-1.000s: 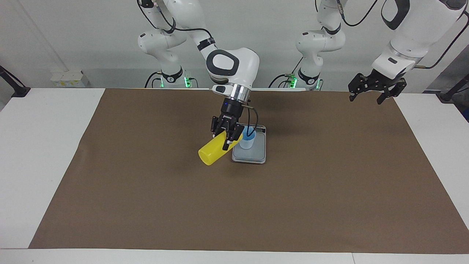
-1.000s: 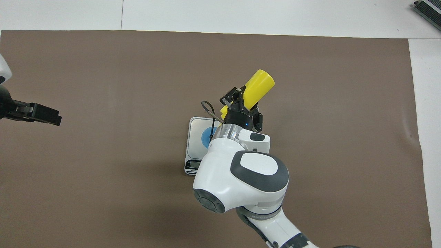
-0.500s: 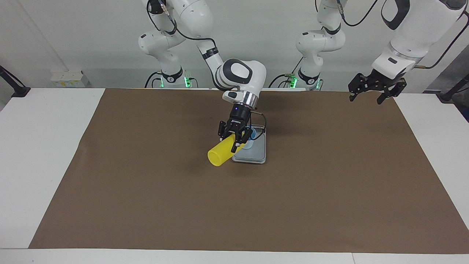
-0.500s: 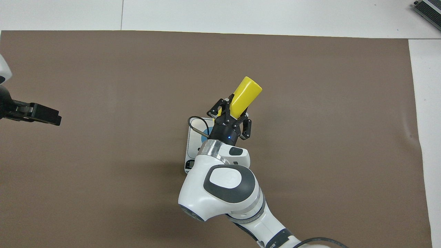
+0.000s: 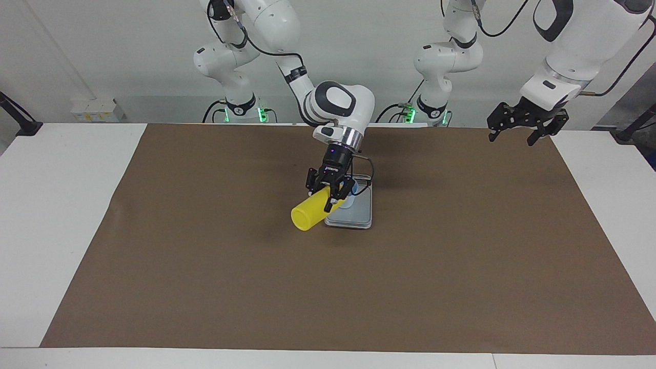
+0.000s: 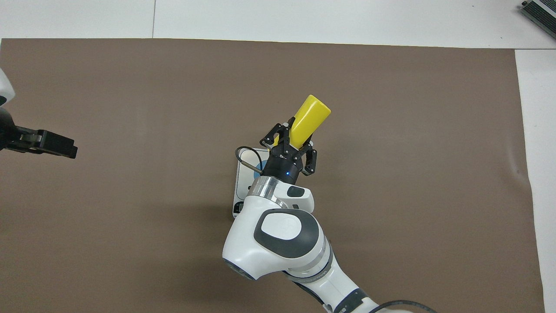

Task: Pour seasoning into cup on scale with both arms
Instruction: 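Tilt the yellow bottle upside down over the blue cup, then turn the bottle upright and carry it back beside the scale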

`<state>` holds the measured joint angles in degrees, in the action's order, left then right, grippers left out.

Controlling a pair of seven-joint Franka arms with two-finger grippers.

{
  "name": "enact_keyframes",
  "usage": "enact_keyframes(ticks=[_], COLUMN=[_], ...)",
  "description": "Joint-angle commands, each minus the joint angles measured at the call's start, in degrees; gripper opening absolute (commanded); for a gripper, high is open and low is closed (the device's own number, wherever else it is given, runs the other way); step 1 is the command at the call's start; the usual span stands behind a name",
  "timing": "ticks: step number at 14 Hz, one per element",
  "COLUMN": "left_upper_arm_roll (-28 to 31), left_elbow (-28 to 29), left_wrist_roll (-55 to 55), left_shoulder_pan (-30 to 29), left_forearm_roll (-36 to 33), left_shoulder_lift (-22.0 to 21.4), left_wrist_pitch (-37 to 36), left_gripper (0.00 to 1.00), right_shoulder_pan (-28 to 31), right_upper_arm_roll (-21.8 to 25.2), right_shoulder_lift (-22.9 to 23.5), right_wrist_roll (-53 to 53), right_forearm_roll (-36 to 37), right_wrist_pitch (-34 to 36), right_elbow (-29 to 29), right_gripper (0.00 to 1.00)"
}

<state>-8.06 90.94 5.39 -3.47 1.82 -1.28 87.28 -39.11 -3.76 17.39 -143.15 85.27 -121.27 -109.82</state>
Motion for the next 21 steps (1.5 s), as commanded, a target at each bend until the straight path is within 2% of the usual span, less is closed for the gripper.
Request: enact_keyframes(ticks=[1, 5, 9, 17, 21], left_upper_arm_roll=[-0.3, -0.3, -0.3, -0.3, -0.3], left_elbow=[0.8, 0.8, 0.8, 0.8, 0.8], left_wrist_roll=[0.4, 0.4, 0.4, 0.4, 0.4], left_shoulder_pan=[-0.7, -0.7, -0.7, -0.7, -0.7], left_forearm_roll=[0.8, 0.8, 0.8, 0.8, 0.8], left_shoulder_lift=[-0.8, -0.8, -0.8, -0.8, -0.8], left_wrist_pitch=[-0.4, -0.4, -0.4, -0.4, -0.5], left_gripper=[1.00, 1.00, 1.00, 1.00, 1.00], right_shoulder_pan=[0.5, 2.5, 5.1, 14.5, 18.9], right_upper_arm_roll=[0.1, 0.1, 0.2, 0.1, 0.2], right_shoulder_lift=[-0.7, -2.6, -4.3, -4.6, -3.7], right_wrist_roll=[-1.1, -0.5, -0.4, 7.4, 20.8], right_forearm_roll=[2.4, 1.1, -9.5, -39.3, -55.6], right_wrist_pitch=[0.7, -1.9, -6.0, -13.6, -15.1], right_elbow=[0.5, 0.8, 0.7, -0.3, -0.4], right_gripper=[0.00, 0.00, 0.00, 0.00, 0.00])
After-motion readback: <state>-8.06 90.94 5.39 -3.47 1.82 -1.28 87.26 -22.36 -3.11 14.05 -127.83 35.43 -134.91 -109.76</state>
